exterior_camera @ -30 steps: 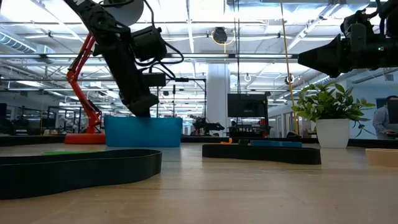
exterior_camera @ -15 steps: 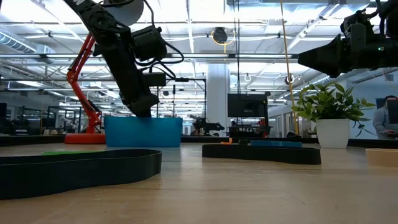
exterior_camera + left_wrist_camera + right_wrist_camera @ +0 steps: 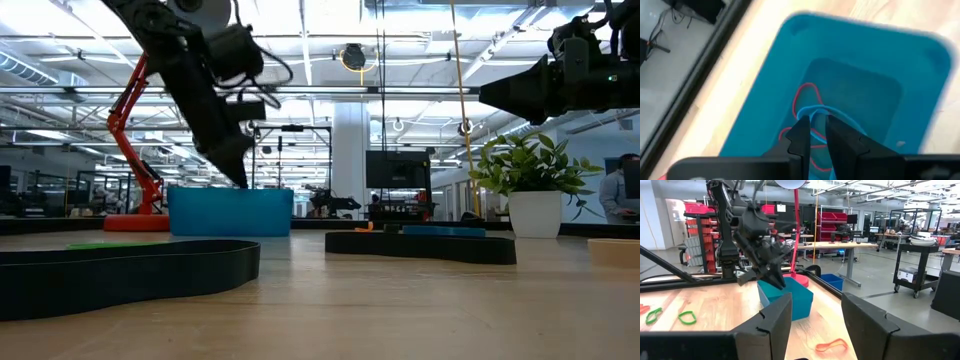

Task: Pick and place rubber bands into bin
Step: Put the green rubber band into the blue bin

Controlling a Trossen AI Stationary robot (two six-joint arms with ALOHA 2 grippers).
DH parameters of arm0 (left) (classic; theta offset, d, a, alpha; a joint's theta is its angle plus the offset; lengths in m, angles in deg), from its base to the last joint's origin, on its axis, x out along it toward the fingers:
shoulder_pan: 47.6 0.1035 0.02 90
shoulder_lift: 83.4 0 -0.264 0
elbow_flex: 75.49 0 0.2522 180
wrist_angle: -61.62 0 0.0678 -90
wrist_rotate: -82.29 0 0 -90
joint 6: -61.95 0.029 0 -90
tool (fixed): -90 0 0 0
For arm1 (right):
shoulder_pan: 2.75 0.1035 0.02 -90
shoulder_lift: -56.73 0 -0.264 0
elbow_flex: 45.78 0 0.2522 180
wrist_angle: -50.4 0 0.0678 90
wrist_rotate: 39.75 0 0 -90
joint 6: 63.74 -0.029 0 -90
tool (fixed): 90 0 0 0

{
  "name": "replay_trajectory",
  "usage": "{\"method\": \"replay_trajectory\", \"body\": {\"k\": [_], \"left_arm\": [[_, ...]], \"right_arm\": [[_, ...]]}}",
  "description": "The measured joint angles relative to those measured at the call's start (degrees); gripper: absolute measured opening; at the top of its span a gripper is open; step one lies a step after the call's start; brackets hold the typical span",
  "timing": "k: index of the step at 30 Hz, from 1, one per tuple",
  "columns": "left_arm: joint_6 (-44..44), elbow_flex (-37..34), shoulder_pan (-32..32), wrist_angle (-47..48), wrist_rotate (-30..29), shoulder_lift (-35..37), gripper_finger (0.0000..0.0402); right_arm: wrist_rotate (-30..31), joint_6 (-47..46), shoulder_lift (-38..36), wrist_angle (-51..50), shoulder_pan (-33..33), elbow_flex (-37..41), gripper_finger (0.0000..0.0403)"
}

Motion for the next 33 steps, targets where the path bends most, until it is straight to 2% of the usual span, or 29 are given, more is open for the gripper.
{"method": "replay_trajectory", "body": {"k": [4,8,12,15,19,22,29,33], "left_arm": [[-0.9,0.0,-1.9,-0.1,3.5,3.7,0.0067],[-1.6,0.1,-4.6,-0.2,13.4,6.9,0.0067],[1.8,0.1,-9.1,2.1,23.6,8.9,0.0067],[1.7,0.0,-13.6,5.2,26.9,9.5,0.0067],[-0.8,0.0,-20.5,7.4,26.9,9.5,0.0067],[-6.1,0.0,-25.7,8.0,26.3,9.3,0.0067],[-14.8,0.0,-36.1,10.5,13.4,9.3,0.0067],[-17.5,0.0,-39.3,10.7,11.0,9.3,0.0067]], "right_arm": [[0.0,-0.2,0.0,0.0,0.0,0.0,0.0169],[0.0,-0.2,0.0,0.0,0.0,0.0,0.0169],[0.0,-0.2,0.0,0.0,0.0,0.0,0.0169],[0.0,-0.2,0.0,0.0,0.0,0.0,0.0169],[0.0,-0.2,0.0,0.2,0.0,0.0,0.0169],[0.0,-0.2,0.0,0.2,0.0,0.0,0.0169],[0.0,-0.3,0.0,0.2,0.0,0.0,0.0169],[0.0,-0.7,0.0,0.2,0.0,0.0,0.0169]]}}
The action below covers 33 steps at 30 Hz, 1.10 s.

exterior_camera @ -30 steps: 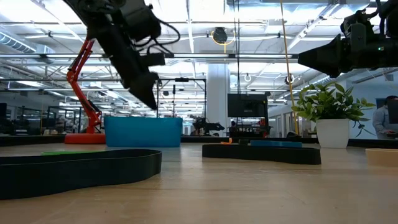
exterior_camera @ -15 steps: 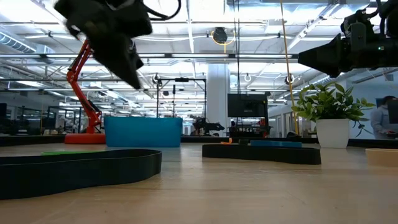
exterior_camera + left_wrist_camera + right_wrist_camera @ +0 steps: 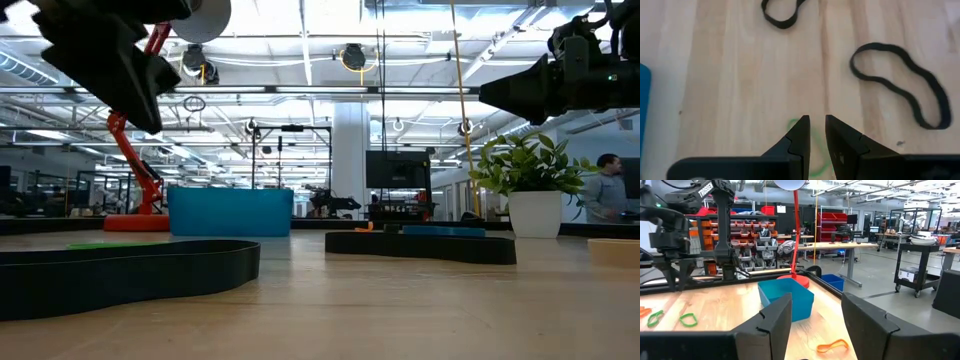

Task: Pick and place rubber bands into bin
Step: Put the green rubber band into the blue bin

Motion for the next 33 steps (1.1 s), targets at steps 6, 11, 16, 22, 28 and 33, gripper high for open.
{"method": "replay_trajectory", "body": {"k": [6,11,16,22,28,33], "left_arm": [[-3.9,0.0,-1.5,-0.5,-0.2,0.0,0.0067],[-2.7,0.0,-1.5,-0.5,-0.2,0.0,0.0067],[-2.0,0.0,-1.5,-0.5,-0.2,0.0,0.0067],[-5.4,0.0,-1.3,1.4,-0.7,-1.7,0.0067],[-8.3,0.0,-0.8,2.9,-0.2,-6.7,0.0067],[-11.8,0.0,0.1,3.5,-0.2,-9.6,0.0067]], "right_arm": [[0.0,0.0,0.0,0.0,0.0,0.0,0.0169],[0.0,0.0,0.0,0.0,0.0,0.0,0.0169],[0.0,0.0,0.0,0.0,0.0,0.0,0.0169],[0.0,0.0,0.0,0.0,0.0,0.0,0.0169],[0.0,0.0,0.0,0.0,0.0,0.0,0.0169],[0.0,0.0,0.0,0.0,0.0,0.0,0.0169]]}}
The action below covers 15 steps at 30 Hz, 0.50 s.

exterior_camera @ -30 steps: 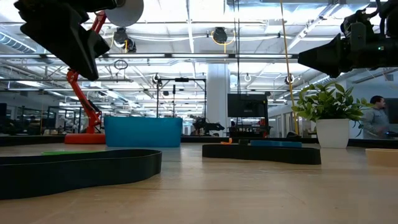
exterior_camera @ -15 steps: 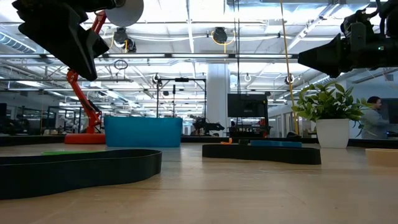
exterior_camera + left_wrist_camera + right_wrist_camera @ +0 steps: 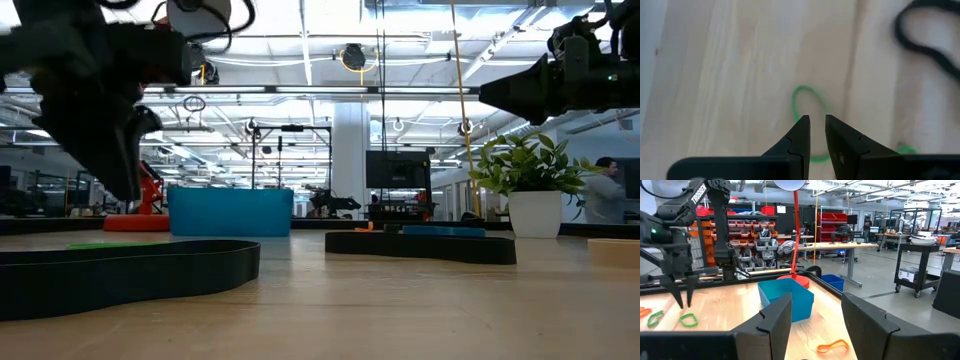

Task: Pick and place rubber bands into bin
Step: Put the green rubber band into the blue bin

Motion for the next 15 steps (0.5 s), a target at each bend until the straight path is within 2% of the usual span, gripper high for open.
{"method": "replay_trajectory", "body": {"k": [15], "left_arm": [[-0.7,0.0,3.3,0.8,4.0,-5.6,0.0067]], "right_arm": [[0.0,0.0,0.0,0.0,0.0,0.0,0.0169]]}}
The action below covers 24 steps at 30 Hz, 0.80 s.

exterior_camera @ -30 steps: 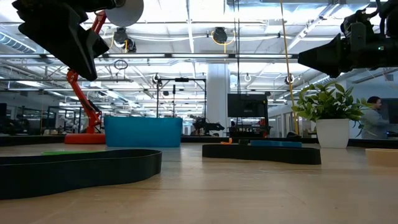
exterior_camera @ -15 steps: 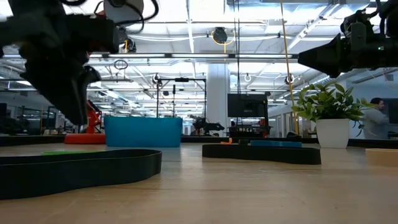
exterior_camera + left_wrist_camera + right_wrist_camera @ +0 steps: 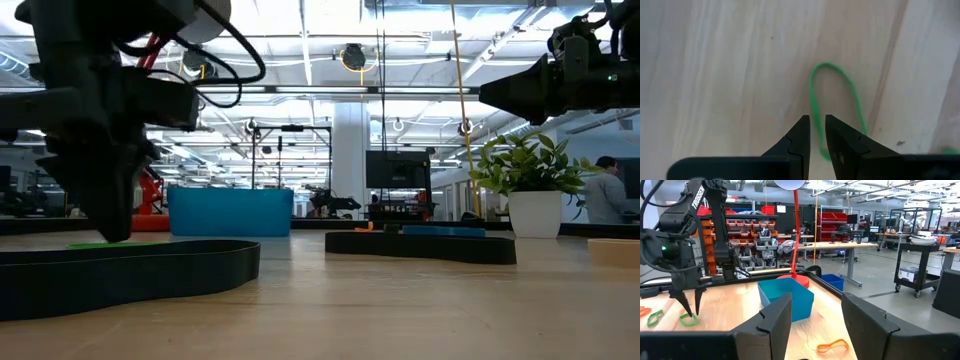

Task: Pick and place rubber bands into bin
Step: Put the green rubber band into the blue bin

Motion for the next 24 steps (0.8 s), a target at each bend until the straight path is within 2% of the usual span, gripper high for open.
{"method": "replay_trajectory", "body": {"k": [19,24], "left_arm": [[-1.1,0.1,0.3,-1.4,-0.5,-2.3,0.0067],[2.2,0.1,0.3,-1.5,-0.5,-2.3,0.0067]], "right_arm": [[0.0,0.2,0.0,0.0,0.0,0.0,0.0169],[0.0,0.2,0.0,0.0,0.0,0.0,0.0169]]}}
